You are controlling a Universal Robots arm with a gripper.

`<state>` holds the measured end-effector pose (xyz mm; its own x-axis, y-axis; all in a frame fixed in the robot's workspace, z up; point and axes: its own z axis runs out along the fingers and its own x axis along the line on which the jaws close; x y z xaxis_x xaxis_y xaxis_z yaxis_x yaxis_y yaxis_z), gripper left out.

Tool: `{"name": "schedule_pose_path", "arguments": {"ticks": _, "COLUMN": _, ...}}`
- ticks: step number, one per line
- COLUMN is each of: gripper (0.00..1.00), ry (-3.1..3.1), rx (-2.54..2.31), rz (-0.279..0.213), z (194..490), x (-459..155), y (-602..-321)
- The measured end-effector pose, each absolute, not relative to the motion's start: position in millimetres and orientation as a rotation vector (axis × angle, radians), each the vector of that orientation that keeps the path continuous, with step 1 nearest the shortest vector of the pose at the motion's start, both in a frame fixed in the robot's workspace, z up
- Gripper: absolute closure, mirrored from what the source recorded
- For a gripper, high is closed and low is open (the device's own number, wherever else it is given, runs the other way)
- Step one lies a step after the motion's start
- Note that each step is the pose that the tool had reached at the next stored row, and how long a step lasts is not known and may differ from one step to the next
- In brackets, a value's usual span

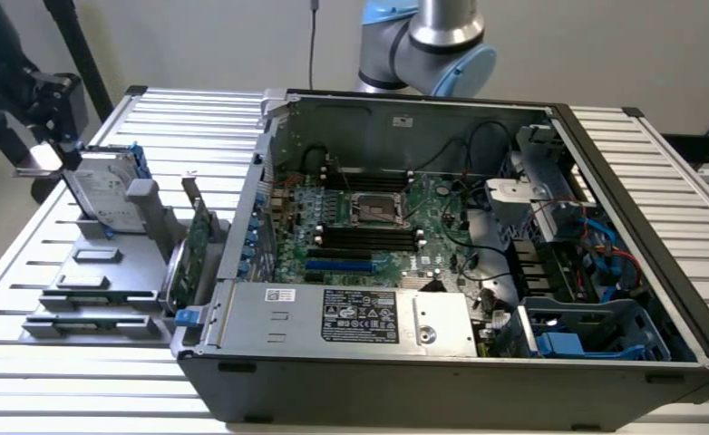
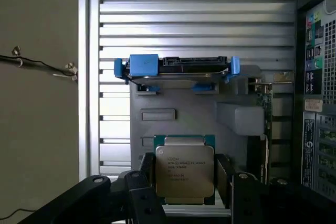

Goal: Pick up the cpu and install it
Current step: 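Pick up the cpu and move it towards the insertion slot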

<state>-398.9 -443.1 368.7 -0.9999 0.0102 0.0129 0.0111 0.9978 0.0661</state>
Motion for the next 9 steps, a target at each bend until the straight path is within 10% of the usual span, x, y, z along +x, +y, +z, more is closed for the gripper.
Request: {"name": "schedule_pose_path", "arguments": {"ticks": 9, "gripper": 0.45, "ry": -3.127, "rx": -0.017, "rz": -0.104, "z": 409, "x": -366, "y": -441}}
